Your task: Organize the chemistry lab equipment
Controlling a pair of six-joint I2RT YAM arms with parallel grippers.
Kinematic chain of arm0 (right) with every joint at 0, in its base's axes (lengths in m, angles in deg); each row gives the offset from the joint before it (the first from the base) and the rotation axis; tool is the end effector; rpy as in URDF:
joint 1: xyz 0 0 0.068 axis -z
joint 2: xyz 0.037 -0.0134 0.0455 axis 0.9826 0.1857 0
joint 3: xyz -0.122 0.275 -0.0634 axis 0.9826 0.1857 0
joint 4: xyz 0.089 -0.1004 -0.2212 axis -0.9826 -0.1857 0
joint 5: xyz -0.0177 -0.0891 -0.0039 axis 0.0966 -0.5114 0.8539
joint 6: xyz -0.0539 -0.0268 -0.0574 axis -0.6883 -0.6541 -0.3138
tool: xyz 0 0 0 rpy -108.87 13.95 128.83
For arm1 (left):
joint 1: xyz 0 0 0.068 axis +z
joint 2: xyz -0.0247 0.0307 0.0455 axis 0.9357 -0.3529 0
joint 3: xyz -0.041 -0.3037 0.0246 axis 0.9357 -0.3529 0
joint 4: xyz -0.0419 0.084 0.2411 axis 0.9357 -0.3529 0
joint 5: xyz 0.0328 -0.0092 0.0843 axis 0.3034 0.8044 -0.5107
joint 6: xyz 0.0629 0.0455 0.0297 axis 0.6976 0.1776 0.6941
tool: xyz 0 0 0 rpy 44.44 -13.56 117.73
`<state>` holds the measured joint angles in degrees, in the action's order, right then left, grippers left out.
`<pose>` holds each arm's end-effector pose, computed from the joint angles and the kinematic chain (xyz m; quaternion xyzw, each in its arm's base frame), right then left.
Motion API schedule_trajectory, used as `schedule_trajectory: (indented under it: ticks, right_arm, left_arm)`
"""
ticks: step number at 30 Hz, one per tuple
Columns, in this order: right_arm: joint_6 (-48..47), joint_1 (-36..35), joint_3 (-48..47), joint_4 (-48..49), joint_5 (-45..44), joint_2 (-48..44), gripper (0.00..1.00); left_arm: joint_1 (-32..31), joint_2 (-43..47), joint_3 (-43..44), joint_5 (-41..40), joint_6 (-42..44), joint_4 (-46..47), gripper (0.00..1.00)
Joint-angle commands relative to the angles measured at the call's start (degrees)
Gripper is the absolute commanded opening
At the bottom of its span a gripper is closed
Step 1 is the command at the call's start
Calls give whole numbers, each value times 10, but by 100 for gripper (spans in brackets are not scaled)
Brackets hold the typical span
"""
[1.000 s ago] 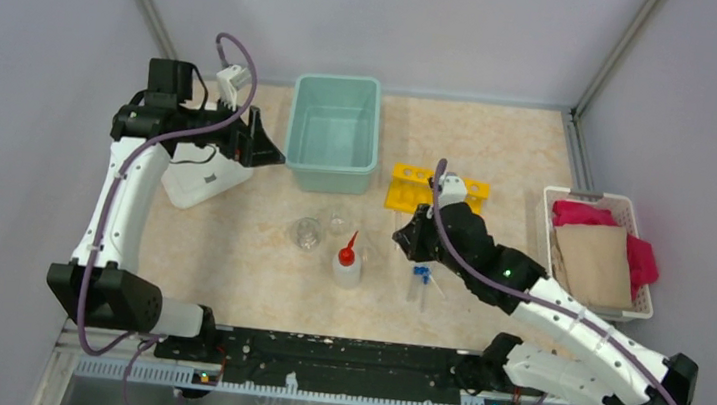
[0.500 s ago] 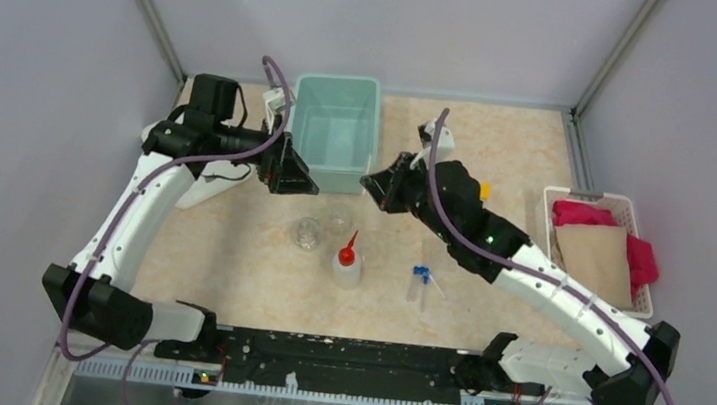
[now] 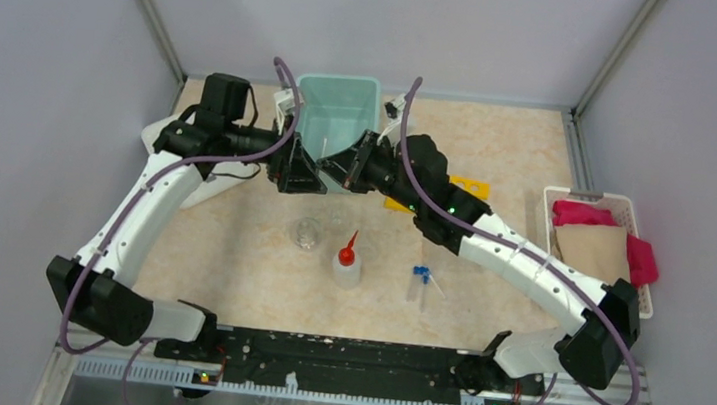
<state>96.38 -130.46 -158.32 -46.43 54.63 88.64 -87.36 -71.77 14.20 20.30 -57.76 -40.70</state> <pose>0.2130 0.2679 0.4153 -0.0371 0.7544 0.5027 0.4206 0.2441 -0.1430 0.4085 0.3676 0.7339 -0.4630 0.3344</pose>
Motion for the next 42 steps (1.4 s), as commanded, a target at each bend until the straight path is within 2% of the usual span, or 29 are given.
schedule_trajectory:
  ticks: [1, 5, 10, 15, 18, 23, 26, 27, 30, 32, 37, 42]
  right_arm:
    - [27, -1, -9, 65, 31, 0, 0]
    - [29, -1, -5, 64, 36, 3, 0]
    - [30, -2, 4, 64, 34, 5, 0]
    - [26, -5, 6, 59, 18, 7, 0]
    - [20, -8, 5, 55, 3, 7, 0]
    - [14, -13, 8, 52, 0, 8, 0]
    - [14, -13, 1, 39, 0, 12, 10]
    - [13, -13, -5, 28, -3, 13, 13]
    - [1, -12, -37, -28, -15, 15, 31]
    - [-11, -7, -66, -63, -15, 19, 37]
    - [-29, 17, -152, -163, 28, 64, 39]
    - [-44, 23, -173, -173, 52, 72, 40]
  left_arm:
    - [-4, -8, -6, 0, -1, 24, 84]
    - [-4, -11, -3, -8, -1, 27, 77]
    - [-4, -13, 8, -15, -5, 30, 61]
    - [-4, -11, 9, -16, -5, 31, 52]
    - [-4, -12, 5, -21, -4, 30, 43]
    - [-4, -12, 1, -43, 5, 29, 21]
    - [-4, -11, -4, -47, 19, 24, 13]
    - [-4, -10, -4, -48, 26, 20, 12]
    - [-4, -5, -5, -53, 50, 7, 9]
    - [-4, 0, -8, -55, 63, 3, 8]
    - [-4, 6, -13, -47, 79, -7, 7]
    - [-4, 3, -11, -37, 87, -19, 7]
